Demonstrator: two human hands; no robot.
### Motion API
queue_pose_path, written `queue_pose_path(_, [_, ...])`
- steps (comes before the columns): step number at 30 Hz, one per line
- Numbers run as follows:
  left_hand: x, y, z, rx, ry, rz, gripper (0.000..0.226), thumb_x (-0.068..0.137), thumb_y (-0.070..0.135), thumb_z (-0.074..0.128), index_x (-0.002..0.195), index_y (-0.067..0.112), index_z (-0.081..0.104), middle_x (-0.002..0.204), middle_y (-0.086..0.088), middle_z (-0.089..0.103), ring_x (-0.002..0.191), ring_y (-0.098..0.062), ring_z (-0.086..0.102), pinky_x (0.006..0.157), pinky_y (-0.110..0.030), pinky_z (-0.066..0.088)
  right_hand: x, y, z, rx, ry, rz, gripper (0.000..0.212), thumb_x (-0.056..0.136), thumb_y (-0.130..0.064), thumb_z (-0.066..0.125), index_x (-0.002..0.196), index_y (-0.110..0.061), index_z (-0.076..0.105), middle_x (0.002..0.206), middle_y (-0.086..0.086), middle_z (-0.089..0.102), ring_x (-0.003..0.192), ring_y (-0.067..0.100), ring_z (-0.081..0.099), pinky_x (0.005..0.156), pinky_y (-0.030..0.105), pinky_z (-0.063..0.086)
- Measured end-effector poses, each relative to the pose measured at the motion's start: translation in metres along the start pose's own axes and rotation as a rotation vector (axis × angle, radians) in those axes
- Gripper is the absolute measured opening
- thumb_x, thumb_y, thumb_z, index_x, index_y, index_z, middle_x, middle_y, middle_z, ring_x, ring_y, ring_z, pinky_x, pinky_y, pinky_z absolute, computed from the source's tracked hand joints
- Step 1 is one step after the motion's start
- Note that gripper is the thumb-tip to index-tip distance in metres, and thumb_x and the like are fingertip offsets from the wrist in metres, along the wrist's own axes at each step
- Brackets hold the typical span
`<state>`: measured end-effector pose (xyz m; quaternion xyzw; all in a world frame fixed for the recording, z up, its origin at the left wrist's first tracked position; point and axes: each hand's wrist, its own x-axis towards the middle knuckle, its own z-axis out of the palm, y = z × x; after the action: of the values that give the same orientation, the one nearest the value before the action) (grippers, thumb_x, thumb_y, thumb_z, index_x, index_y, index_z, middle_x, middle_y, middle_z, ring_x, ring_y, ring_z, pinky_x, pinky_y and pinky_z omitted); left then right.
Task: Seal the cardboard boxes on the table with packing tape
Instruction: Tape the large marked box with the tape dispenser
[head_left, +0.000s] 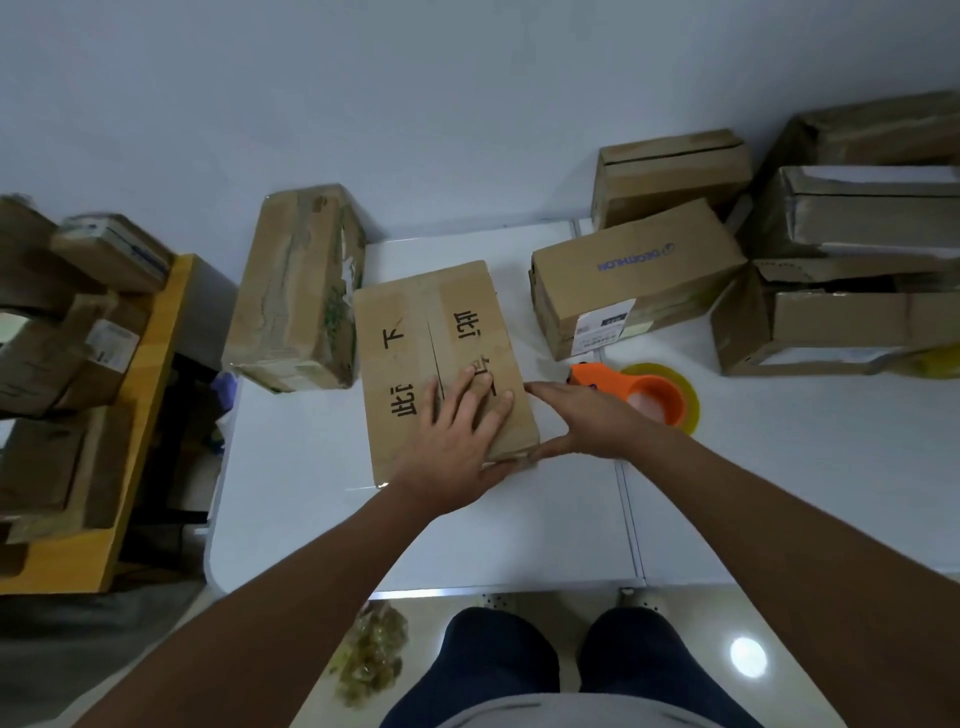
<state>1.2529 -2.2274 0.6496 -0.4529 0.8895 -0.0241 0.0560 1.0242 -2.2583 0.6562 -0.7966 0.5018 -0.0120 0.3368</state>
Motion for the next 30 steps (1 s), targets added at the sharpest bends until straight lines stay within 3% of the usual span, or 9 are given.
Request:
queue_pose_path(5, [0.001, 0.000, -0.013, -0.120, -0.068, -0.010, 0.083, 0.088, 0.077, 0.029, 0.151, 0.021, 0.034, 0.156, -0.014, 0.031, 0.150, -0.030, 0.015, 0.119, -0.062, 0.011, -0.011, -0.021, 0.003, 0.058, -0.003, 0.066, 0.100, 0.077, -0.053, 0.074, 0.153, -0.023, 0.016, 0.152, -0.002, 0.036, 0.131, 0.018, 0.043, 0.098, 0.033, 0.044])
queue_pose_path(7, [0.003, -0.007, -0.027, -0.350, -0.048, -0.007, 0.079, 0.091, 0.077, 0.024, 0.151, 0.027, 0.032, 0.158, -0.005, 0.025, 0.151, -0.021, 0.010, 0.121, -0.055, 0.005, -0.023, -0.030, 0.011, 0.136, 0.021, 0.069, 0.111, 0.077, -0.056, 0.071, 0.156, -0.019, 0.002, 0.162, -0.002, 0.013, 0.145, 0.014, 0.022, 0.114, 0.035, 0.031])
queue_pose_path(9, [-0.002, -0.021, -0.050, -0.644, 0.093, -0.075, 0.062, 0.099, 0.064, 0.027, 0.147, 0.027, 0.041, 0.155, 0.005, 0.032, 0.147, -0.011, 0.023, 0.121, -0.043, 0.017, -0.031, -0.041, 0.012, 0.111, 0.164, 0.031, 0.111, 0.078, -0.065, 0.063, 0.156, -0.022, -0.003, 0.163, -0.010, -0.008, 0.149, 0.010, 0.001, 0.121, 0.039, 0.014])
queue_pose_path(13, [-0.047, -0.050, -0.068, -1.033, 0.455, -0.687, 0.027, 0.104, 0.038, 0.044, 0.122, 0.028, 0.061, 0.128, 0.015, 0.057, 0.116, 0.008, 0.051, 0.096, -0.014, 0.041, -0.025, -0.086, 0.005, -0.025, 0.292, -0.119, 0.088, 0.086, -0.058, 0.060, 0.154, -0.025, 0.016, 0.162, -0.010, 0.008, 0.146, 0.009, 0.009, 0.119, 0.032, 0.008])
queue_pose_path(16, [-0.090, -0.057, -0.041, -1.399, 0.507, -1.209, 0.021, 0.104, 0.035, 0.046, 0.112, 0.029, 0.064, 0.117, 0.010, 0.065, 0.115, -0.006, 0.059, 0.097, -0.026, 0.044, 0.002, -0.123, 0.018, -0.157, 0.142, -0.207, 0.082, 0.087, -0.063, 0.053, 0.153, -0.025, 0.022, 0.161, -0.008, 0.016, 0.148, 0.014, 0.007, 0.122, 0.040, 0.005])
queue_pose_path(18, [-0.112, -0.056, -0.019, -1.814, 0.427, -1.356, 0.031, 0.105, 0.038, 0.044, 0.115, 0.016, 0.063, 0.121, -0.002, 0.066, 0.116, -0.019, 0.061, 0.100, -0.033, 0.044, 0.022, -0.133, 0.031, -0.300, 0.065, -0.208, 0.086, 0.086, -0.071, 0.044, 0.155, -0.027, 0.016, 0.163, -0.009, 0.007, 0.150, 0.019, -0.003, 0.121, 0.044, -0.004])
queue_pose_path(20, [-0.127, -0.048, -0.009, -2.137, 0.364, -1.383, 0.044, 0.103, 0.045, 0.042, 0.113, 0.009, 0.065, 0.117, -0.008, 0.069, 0.108, -0.020, 0.065, 0.095, -0.034, 0.047, 0.035, -0.135, 0.042, -0.441, 0.043, -0.215, 0.087, 0.087, -0.075, 0.033, 0.156, -0.028, 0.010, 0.164, -0.008, -0.001, 0.150, 0.024, -0.008, 0.121, 0.049, -0.002])
queue_pose_path(22, [-0.136, -0.040, -0.008, -2.243, 0.348, -1.311, 0.050, 0.101, 0.050, 0.043, 0.113, 0.008, 0.067, 0.111, -0.007, 0.073, 0.105, -0.020, 0.068, 0.093, -0.034, 0.050, 0.039, -0.132, 0.051, -0.551, 0.074, -0.221, 0.084, 0.089, -0.075, 0.020, 0.156, -0.026, 0.012, 0.164, -0.004, 0.003, 0.151, 0.027, -0.001, 0.119, 0.054, 0.010])
queue_pose_path(30, [-0.141, -0.037, -0.007, -2.029, 0.479, -1.169, 0.009, 0.092, 0.016, 0.069, 0.097, 0.010, 0.071, 0.093, -0.004, 0.071, 0.096, -0.021, 0.065, 0.095, -0.031, 0.052, 0.038, -0.137, 0.072, -0.619, 0.156, -0.091, 0.079, 0.093, -0.071, 0.019, 0.155, -0.023, 0.018, 0.163, 0.000, 0.012, 0.150, 0.031, 0.008, 0.117, 0.054, 0.014])
